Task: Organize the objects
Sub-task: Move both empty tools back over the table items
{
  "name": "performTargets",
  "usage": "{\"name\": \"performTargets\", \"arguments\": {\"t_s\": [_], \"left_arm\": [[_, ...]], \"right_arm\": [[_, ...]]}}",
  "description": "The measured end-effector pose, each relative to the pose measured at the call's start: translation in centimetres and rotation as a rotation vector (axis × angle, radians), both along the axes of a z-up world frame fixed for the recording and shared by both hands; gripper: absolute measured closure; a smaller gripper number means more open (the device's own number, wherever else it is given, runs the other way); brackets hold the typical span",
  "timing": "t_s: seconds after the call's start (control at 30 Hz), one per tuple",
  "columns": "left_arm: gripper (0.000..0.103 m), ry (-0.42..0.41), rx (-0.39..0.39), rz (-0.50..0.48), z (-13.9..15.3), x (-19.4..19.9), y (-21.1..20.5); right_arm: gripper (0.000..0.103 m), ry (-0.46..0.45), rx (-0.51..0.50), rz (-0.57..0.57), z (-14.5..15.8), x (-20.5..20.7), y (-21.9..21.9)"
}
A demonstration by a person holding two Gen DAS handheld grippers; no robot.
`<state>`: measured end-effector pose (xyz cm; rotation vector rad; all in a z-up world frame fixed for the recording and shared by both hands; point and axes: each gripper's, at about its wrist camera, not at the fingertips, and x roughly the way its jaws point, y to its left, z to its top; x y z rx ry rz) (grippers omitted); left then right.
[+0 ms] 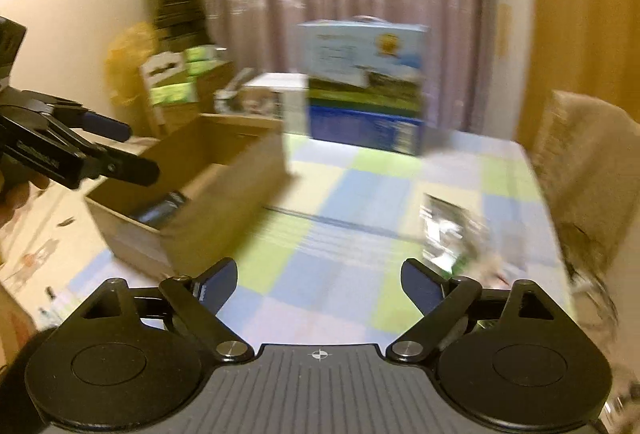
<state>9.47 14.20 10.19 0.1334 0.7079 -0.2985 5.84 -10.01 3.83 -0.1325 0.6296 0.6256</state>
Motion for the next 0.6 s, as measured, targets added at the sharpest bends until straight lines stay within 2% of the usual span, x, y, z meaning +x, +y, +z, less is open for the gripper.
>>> {"name": "performTargets", "arguments": {"t_s": [0.2,0.33,0.5,0.6], "left_arm": [[0.001,0.025,-0.039,-0.086,-2.0,0.7,-6.2],[0.001,0.04,-0.028,-0.138,-3.7,1.7,-10.4],[0.001,0.07,-0.039,-0.174,-6.4,3.0,-14.3],[0.002,0.089,-0.011,-0.2,-8.1,3.8,-16.6]], "right_arm": [[0.016,0.006,-0.017,-0.168,-0.6,-1.2,-7.8],[0.016,0.012,-0.037,-0.255,-1.4,-0.9,-11.9],[0.016,0.042,-0.052,-0.319,-3.2,0.1,-15.9],[0.017,0.066,-0.043,-0.338,-4.5,1.3,-17.6]]}}
